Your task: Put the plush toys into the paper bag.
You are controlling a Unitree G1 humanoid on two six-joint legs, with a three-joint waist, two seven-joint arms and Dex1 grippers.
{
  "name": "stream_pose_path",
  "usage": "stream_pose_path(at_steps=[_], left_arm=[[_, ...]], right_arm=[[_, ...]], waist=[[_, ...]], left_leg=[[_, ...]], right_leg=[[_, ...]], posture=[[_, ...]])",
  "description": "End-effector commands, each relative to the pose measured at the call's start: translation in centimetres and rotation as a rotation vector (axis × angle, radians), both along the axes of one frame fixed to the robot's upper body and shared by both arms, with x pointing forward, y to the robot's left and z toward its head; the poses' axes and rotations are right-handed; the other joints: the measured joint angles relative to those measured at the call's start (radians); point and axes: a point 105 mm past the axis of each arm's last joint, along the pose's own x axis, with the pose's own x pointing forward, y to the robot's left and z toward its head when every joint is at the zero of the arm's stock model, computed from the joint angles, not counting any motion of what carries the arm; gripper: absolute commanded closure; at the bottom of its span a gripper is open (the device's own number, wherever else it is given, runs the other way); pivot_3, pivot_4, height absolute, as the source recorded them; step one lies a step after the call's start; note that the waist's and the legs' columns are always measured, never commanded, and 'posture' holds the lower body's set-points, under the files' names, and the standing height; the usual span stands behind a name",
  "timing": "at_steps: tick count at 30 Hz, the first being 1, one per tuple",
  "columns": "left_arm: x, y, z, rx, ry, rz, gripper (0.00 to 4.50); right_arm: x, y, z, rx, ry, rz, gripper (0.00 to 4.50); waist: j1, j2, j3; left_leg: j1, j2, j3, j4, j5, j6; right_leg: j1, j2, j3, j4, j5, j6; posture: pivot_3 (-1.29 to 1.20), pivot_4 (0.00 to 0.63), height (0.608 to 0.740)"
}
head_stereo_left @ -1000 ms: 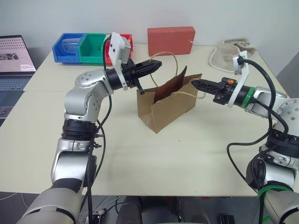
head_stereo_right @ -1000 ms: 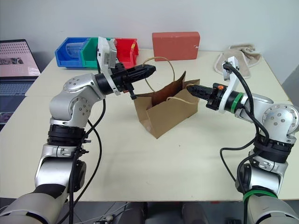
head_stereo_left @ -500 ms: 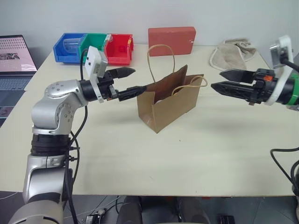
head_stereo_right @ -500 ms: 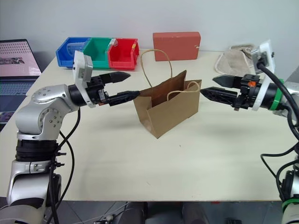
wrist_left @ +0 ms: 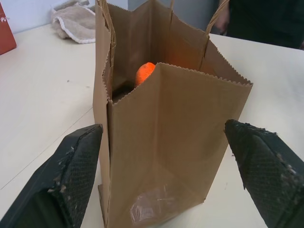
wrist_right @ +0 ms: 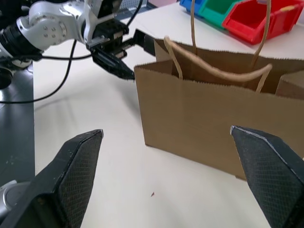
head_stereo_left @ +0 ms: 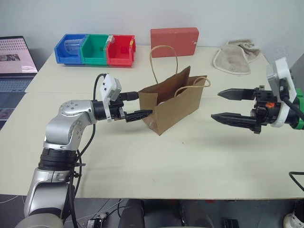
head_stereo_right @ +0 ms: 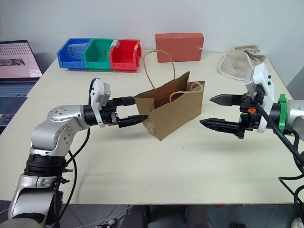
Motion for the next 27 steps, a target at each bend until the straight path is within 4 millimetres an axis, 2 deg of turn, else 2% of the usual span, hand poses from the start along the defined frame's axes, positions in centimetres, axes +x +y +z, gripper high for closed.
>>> stream_pose_path(at_steps=[1, 8, 17, 27], left_arm=[[-1.3, -0.3, 1.5, -0.005, -0.046, -0.058, 0.12], [-2.6, -1.4, 0.7, 0.005, -0.039, -0.068, 0.12], [-2.5, -3.2, -0.5, -0.002, -0.079, 0.016, 0.12], [-2.4, -4.4, -0.6, -0.038, -0.12, 0.049, 0.12]], right_arm=[[-0.9, 0.5, 0.6, -0.022, -0.05, 0.03, 0.0], [-0.9, 1.2, 0.3, -0.028, -0.05, 0.053, 0.0], [-0.6, 1.9, -0.1, -0.04, -0.051, 0.071, 0.0], [-0.2, 2.6, -0.5, -0.03, -0.049, 0.083, 0.0]], waist=[[0.0, 0.0, 0.0], [0.0, 0.0, 0.0], [0.003, 0.0, 0.0], [0.004, 0.0, 0.0]], left_leg=[[0.0, 0.0, 0.0, 0.0, 0.0, 0.0], [0.0, 0.0, 0.0, 0.0, 0.0, 0.0], [0.0, 0.0, 0.0, 0.001, 0.0, 0.0], [0.0, 0.0, 0.0, 0.001, 0.0, 0.0]], right_leg=[[0.0, 0.0, 0.0, 0.0, 0.0, 0.0], [0.0, 0.0, 0.0, 0.0, 0.0, 0.0], [0.0, 0.0, 0.0, 0.0, 0.0, 0.0], [0.001, 0.0, 0.0, 0.0, 0.0, 0.0]], posture=[[0.0, 0.15, 0.74], [0.0, 0.15, 0.74], [0.0, 0.15, 0.74], [0.0, 0.15, 0.74]])
